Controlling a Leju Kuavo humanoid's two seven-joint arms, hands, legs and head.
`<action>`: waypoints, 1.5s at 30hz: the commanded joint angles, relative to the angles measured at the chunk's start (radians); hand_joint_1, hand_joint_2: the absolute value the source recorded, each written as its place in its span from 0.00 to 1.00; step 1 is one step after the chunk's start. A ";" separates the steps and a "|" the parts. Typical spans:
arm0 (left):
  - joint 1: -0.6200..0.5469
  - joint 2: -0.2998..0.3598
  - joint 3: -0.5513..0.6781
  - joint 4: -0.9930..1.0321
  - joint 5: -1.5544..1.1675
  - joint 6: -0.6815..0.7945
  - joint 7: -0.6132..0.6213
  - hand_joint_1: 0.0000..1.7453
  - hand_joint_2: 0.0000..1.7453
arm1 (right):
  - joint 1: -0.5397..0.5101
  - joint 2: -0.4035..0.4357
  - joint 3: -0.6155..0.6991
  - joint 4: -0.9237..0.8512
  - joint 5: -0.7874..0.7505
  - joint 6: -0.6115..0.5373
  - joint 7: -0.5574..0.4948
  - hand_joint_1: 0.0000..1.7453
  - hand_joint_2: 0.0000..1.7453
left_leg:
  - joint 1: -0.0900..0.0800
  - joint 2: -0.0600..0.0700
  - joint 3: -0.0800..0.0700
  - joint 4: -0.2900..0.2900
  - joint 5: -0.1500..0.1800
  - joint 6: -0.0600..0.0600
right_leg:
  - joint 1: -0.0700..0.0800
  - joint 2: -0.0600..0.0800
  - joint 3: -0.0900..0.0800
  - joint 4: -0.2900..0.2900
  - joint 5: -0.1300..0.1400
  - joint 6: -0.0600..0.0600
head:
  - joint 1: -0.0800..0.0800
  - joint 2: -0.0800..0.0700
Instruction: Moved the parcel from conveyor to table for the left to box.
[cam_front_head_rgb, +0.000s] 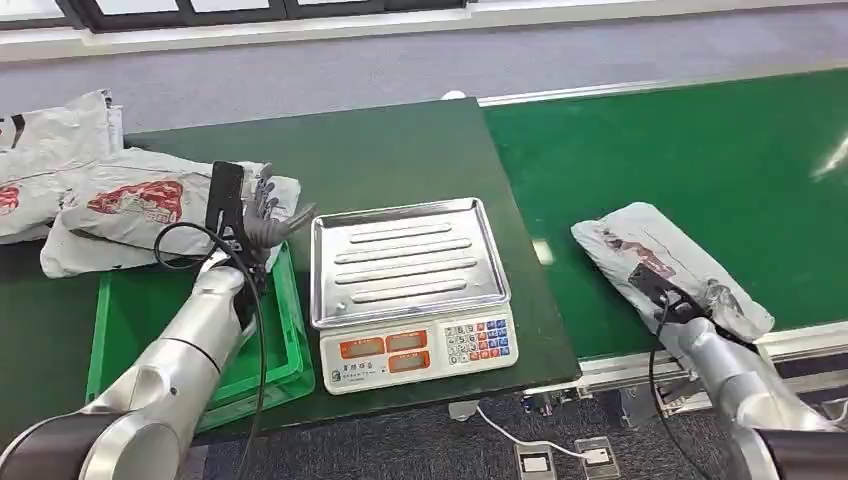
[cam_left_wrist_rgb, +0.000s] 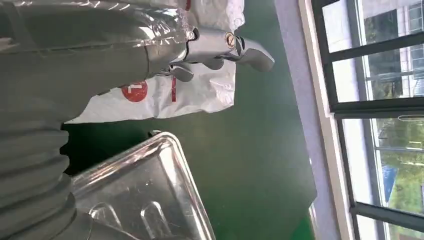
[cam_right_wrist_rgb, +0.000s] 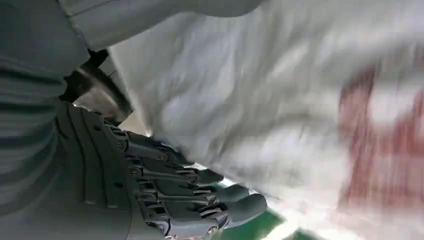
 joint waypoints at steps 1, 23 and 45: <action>-0.022 0.030 -0.039 0.036 0.003 -0.012 0.004 0.00 1.00 | 0.047 0.125 -0.143 0.008 -0.029 0.007 -0.064 0.00 1.00 | 0.001 0.003 0.003 -0.001 -0.001 -0.001 | 0.001 0.003 0.002 -0.001 0.000 -0.001 | 0.000 0.000; -0.014 0.019 -0.052 0.038 -0.002 -0.013 0.009 0.00 1.00 | 0.085 0.130 -0.214 -0.006 -0.066 -0.027 -0.136 1.00 1.00 | 0.001 0.001 0.003 -0.001 0.000 0.000 | 0.001 0.002 0.003 -0.002 0.000 -0.001 | 0.000 0.000; -0.022 0.007 -0.063 0.034 -0.003 -0.014 0.007 0.00 1.00 | 0.083 0.129 -0.258 -0.029 -0.047 -0.049 -0.166 1.00 1.00 | 0.001 0.002 0.005 -0.001 -0.001 0.000 | 0.002 0.002 0.006 -0.003 0.000 -0.001 | 0.000 0.000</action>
